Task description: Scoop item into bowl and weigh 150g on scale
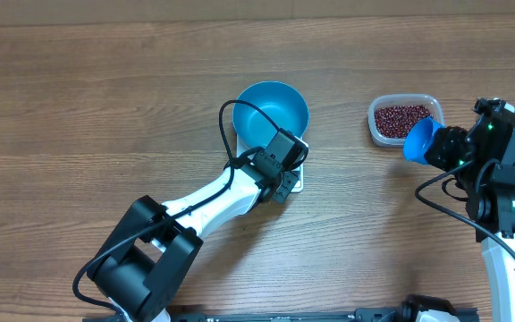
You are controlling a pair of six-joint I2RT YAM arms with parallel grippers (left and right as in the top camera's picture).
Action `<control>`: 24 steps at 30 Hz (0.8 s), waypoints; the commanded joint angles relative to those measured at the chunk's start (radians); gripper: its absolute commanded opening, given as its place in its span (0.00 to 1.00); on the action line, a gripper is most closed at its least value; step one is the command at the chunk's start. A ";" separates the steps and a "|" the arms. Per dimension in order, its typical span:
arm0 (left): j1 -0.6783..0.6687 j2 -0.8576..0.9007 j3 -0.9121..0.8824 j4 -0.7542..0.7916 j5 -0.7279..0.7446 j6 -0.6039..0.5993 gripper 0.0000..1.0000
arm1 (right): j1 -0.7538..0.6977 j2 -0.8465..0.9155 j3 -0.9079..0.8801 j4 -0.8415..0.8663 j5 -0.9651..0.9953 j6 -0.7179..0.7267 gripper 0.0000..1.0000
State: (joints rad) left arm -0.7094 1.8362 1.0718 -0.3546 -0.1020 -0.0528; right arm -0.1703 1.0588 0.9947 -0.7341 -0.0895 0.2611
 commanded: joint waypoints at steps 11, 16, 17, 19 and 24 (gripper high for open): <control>0.003 0.008 -0.009 0.015 -0.043 -0.006 0.04 | -0.002 -0.002 0.019 0.006 -0.001 -0.005 0.04; 0.003 0.008 -0.009 0.015 -0.043 -0.006 0.04 | -0.002 -0.002 0.019 0.006 -0.001 -0.005 0.04; 0.003 0.008 -0.009 0.015 -0.043 -0.006 0.04 | -0.002 -0.002 0.019 0.006 -0.001 -0.005 0.04; 0.003 0.008 -0.009 0.015 -0.043 -0.006 0.04 | -0.002 -0.002 0.019 0.006 -0.001 -0.005 0.04; 0.003 0.008 -0.009 0.015 -0.043 -0.006 0.04 | -0.002 -0.002 0.019 0.006 -0.001 -0.004 0.04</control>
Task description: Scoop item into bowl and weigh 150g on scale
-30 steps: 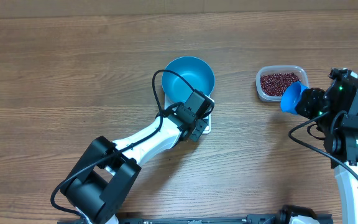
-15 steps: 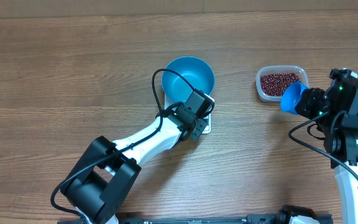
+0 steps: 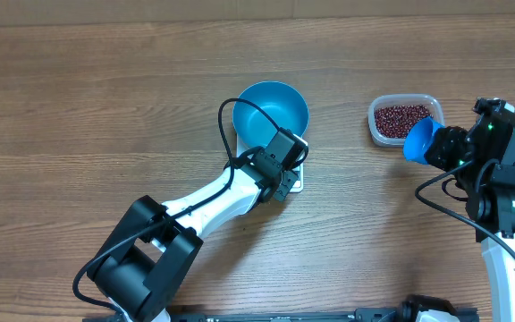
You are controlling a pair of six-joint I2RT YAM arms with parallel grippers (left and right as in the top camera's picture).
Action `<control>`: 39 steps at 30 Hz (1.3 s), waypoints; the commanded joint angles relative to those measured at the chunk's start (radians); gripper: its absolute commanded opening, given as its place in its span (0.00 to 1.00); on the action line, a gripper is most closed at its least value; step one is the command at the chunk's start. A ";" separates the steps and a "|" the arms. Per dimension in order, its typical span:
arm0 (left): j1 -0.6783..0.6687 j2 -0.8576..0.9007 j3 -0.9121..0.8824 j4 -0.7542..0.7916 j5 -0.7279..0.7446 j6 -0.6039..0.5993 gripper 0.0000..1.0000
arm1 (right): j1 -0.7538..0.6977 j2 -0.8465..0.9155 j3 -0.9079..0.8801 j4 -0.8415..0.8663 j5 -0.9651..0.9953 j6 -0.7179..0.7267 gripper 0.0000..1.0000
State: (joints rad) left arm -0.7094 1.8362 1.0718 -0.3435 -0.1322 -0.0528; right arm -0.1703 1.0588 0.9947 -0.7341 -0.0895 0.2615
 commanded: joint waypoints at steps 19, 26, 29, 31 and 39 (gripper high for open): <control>0.004 0.008 -0.016 0.005 -0.013 -0.006 0.04 | -0.002 -0.002 0.019 0.002 -0.001 -0.005 0.04; 0.004 0.008 -0.016 0.005 -0.013 -0.006 0.05 | -0.002 -0.002 0.019 -0.001 -0.001 -0.005 0.04; 0.004 0.008 -0.016 0.005 -0.013 -0.006 0.04 | -0.002 -0.002 0.019 -0.005 -0.001 -0.005 0.04; 0.003 0.008 -0.016 0.005 -0.013 -0.006 0.04 | -0.002 -0.002 0.019 -0.005 -0.001 -0.005 0.04; 0.003 0.008 -0.017 0.005 -0.013 -0.006 0.04 | -0.002 -0.002 0.019 -0.007 -0.001 -0.005 0.04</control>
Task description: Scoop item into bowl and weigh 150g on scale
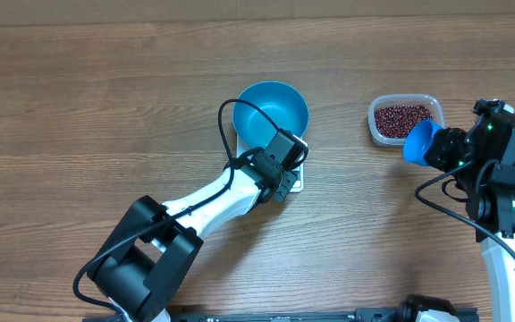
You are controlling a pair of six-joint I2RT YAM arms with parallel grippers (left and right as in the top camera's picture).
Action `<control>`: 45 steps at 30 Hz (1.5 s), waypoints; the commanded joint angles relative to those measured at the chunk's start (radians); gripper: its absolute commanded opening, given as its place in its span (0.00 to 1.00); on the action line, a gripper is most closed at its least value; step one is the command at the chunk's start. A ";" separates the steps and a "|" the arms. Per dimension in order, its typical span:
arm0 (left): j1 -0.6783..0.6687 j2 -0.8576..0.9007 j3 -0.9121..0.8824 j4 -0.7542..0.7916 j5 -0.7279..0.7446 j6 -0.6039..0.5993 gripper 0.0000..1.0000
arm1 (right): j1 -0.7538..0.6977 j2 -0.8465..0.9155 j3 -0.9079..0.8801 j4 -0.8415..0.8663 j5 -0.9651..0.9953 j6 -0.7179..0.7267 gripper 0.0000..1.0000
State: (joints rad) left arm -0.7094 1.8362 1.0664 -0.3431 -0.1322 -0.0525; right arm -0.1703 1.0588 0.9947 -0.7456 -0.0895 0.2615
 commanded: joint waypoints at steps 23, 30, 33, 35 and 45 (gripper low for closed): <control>0.003 0.048 -0.031 0.028 -0.005 -0.007 0.04 | -0.002 -0.002 0.019 0.002 -0.001 -0.005 0.04; 0.003 0.048 -0.031 0.027 -0.006 -0.007 0.04 | -0.002 -0.002 0.019 0.006 -0.001 -0.005 0.04; 0.003 0.048 -0.031 0.026 -0.005 -0.007 0.04 | -0.002 -0.002 0.019 0.007 -0.001 -0.005 0.04; 0.003 0.047 -0.030 0.023 -0.005 -0.007 0.04 | -0.002 -0.002 0.019 0.010 -0.001 -0.005 0.04; 0.002 -0.039 -0.020 -0.050 -0.006 -0.006 0.04 | -0.002 -0.002 0.019 0.018 -0.001 -0.005 0.04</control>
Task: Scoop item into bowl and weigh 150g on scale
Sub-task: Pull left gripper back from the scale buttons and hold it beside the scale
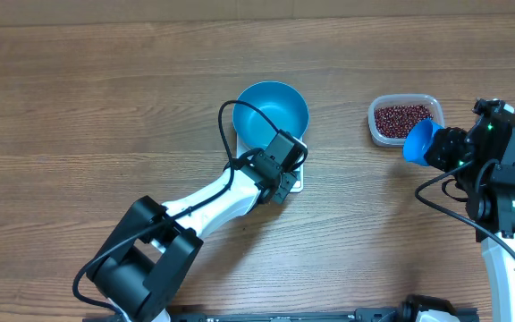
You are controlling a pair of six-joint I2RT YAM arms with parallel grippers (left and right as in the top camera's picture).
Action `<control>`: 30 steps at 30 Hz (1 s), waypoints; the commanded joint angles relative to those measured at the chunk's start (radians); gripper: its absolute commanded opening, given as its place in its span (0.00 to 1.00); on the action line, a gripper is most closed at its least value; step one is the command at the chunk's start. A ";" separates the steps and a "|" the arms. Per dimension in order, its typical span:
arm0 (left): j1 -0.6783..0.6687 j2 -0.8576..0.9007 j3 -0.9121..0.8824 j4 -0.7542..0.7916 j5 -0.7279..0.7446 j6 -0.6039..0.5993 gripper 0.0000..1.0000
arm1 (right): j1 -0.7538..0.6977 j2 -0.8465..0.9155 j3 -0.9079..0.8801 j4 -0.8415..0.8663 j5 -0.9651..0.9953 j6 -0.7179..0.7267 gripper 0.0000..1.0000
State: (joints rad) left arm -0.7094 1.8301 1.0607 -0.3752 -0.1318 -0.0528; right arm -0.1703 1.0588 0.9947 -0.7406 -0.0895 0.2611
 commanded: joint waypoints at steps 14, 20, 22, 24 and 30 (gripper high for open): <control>0.002 -0.288 -0.014 -0.216 -0.007 -0.016 0.04 | -0.002 -0.002 0.019 0.012 -0.001 -0.005 0.04; 0.023 -0.408 -0.014 -0.247 -0.008 -0.061 1.00 | -0.002 -0.002 0.019 0.011 -0.001 -0.005 0.04; 0.040 -0.451 -0.014 -0.256 -0.006 -0.085 1.00 | -0.002 -0.002 0.019 0.008 -0.001 -0.005 0.04; 0.055 -0.482 -0.014 -0.270 -0.006 -0.109 1.00 | -0.002 -0.002 0.019 0.005 -0.001 -0.005 0.04; 0.089 -0.579 -0.014 -0.325 -0.002 -0.127 1.00 | -0.002 -0.002 0.019 0.005 -0.001 -0.005 0.04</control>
State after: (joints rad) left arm -0.6353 1.3128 1.0496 -0.6853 -0.1326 -0.1497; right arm -0.1703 1.0588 0.9947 -0.7422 -0.0895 0.2615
